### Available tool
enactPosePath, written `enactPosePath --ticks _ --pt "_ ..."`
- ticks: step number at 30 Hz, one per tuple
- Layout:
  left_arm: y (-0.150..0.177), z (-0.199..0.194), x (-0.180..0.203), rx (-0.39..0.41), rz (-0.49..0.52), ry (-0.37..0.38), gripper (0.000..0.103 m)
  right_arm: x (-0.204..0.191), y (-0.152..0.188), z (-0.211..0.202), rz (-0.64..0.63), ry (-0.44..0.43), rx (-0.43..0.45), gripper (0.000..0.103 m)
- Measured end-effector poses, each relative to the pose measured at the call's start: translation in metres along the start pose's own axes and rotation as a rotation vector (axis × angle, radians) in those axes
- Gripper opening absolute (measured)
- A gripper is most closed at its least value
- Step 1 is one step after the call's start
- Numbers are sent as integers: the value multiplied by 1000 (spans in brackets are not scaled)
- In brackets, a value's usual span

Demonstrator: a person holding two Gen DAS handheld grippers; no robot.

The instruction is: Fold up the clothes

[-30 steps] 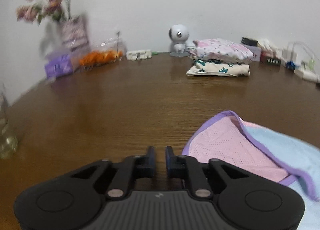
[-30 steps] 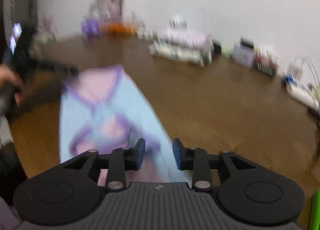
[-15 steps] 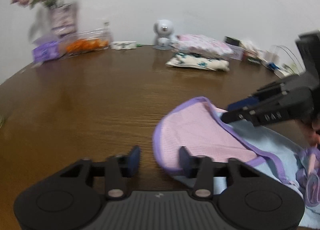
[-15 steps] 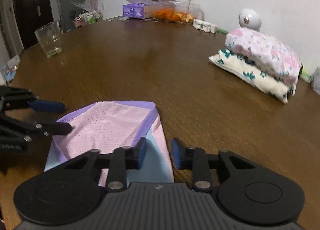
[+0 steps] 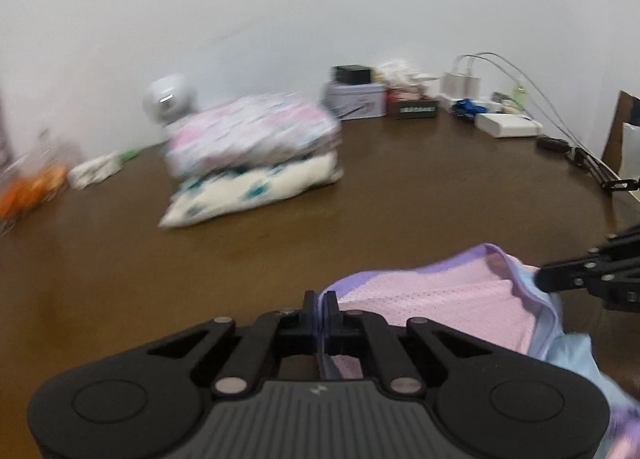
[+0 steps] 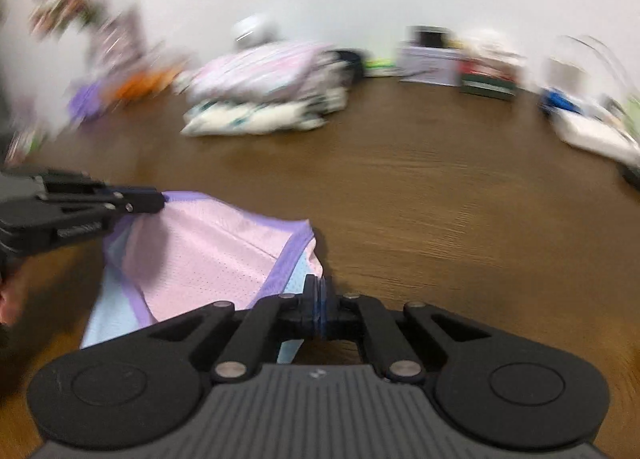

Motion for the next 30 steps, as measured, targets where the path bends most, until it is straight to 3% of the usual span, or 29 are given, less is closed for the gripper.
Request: enactPosePath --ticks 2,4,6,9,11,13,14,17,20,22,25,28,30 --pt "-9 11 7 0 11 -26 3 26 -2 -5 75 31 28 1" --pt "-11 15 10 2 24 -59 13 44 -5 -3 168 35 48 2" --pt "-5 6 11 13 32 -79 45 50 -4 -7 217 9 66 9" --pt "9 -30 6 43 -5 -62 51 47 -2 -33 251 -65 132 52" --pt "23 -64 2 67 -58 -58 52 40 -1 -65 234 -102 204 60" --pt "41 -101 6 112 -94 -35 64 29 10 -99 174 -120 264 70" --pt "53 -119 12 137 -108 -11 72 21 18 -108 133 -134 265 71" --pt "93 -155 44 152 -171 121 74 -2 53 -132 5 -171 243 70" --pt "118 -180 80 163 -196 246 74 -14 86 -148 -77 -164 237 57" --pt "126 -187 105 150 -163 315 74 -8 103 -161 -46 -165 243 52" --pt "138 -187 134 125 -35 371 74 -3 120 -182 -81 -237 321 53" --pt "150 -183 149 122 54 393 74 -5 140 -203 -195 -302 415 63" --pt "160 -181 152 114 79 409 74 -8 152 -210 -255 -346 415 65"
Point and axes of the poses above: each gripper's, at about its wrist camera, not at the fingertips, and z roughly the way its jaws point, x to its right, y to its underside, the point moved 10 cm from there along z, roughly the way its jaws point, and after that the axes turned 6 degrees about y, right-handed, at the moved point
